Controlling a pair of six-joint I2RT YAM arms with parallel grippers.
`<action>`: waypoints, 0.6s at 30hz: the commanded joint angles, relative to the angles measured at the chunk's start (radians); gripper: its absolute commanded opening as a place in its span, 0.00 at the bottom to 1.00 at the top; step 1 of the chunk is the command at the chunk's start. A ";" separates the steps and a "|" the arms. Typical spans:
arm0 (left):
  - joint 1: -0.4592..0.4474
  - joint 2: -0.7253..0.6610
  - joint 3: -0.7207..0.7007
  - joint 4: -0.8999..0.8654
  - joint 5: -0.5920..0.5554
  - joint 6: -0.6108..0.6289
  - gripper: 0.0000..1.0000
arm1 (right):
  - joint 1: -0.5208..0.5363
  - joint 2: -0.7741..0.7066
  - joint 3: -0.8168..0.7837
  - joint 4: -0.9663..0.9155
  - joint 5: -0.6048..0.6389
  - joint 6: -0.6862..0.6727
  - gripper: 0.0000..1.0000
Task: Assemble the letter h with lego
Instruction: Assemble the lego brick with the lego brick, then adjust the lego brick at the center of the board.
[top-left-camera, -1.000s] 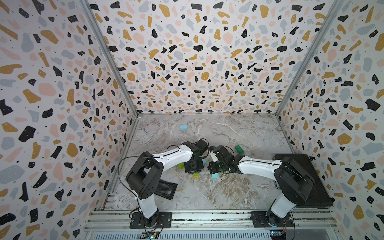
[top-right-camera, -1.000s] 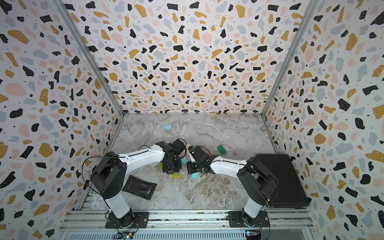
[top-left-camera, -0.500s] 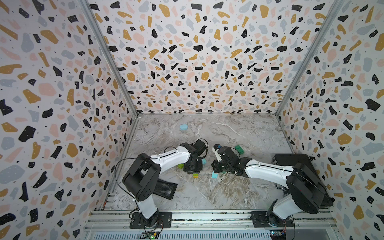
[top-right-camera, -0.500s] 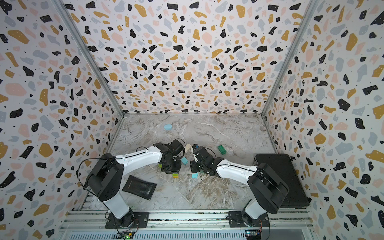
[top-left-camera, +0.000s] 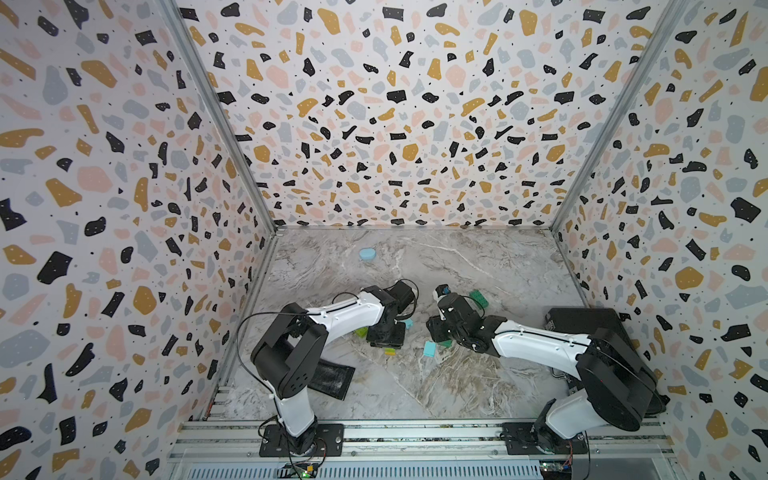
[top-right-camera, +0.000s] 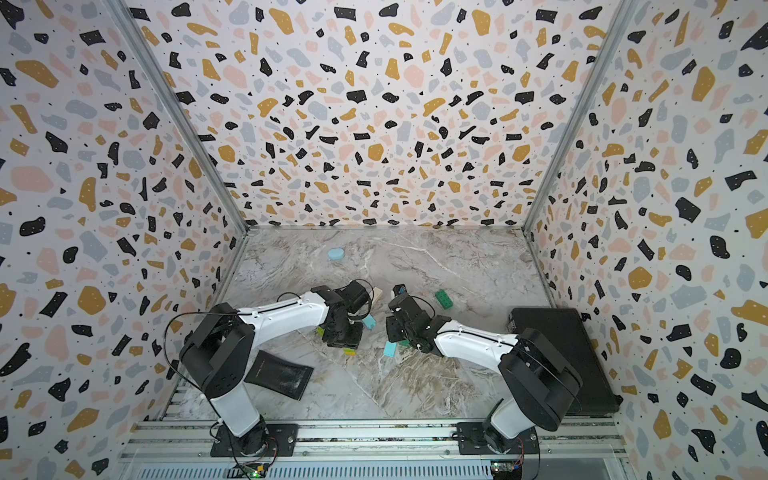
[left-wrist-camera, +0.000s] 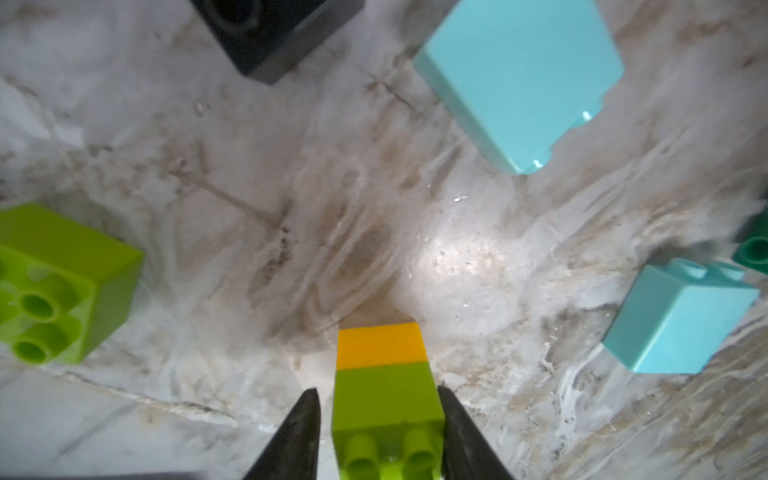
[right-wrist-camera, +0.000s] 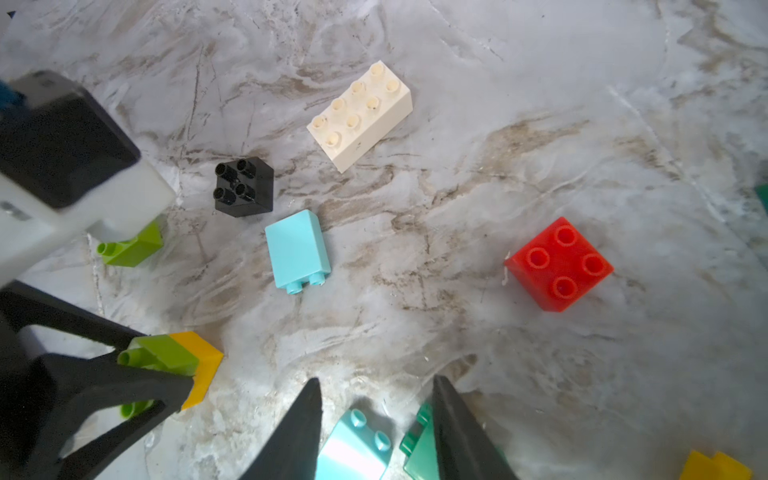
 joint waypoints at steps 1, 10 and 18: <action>0.000 -0.040 0.042 -0.035 -0.026 -0.001 0.54 | -0.003 -0.028 -0.005 -0.009 0.032 0.016 0.50; 0.000 -0.238 0.057 -0.040 -0.038 0.015 0.84 | -0.004 -0.017 -0.007 -0.026 0.051 0.073 0.58; 0.002 -0.613 -0.265 0.178 -0.199 0.044 0.99 | -0.001 0.102 0.065 -0.182 -0.001 0.256 0.64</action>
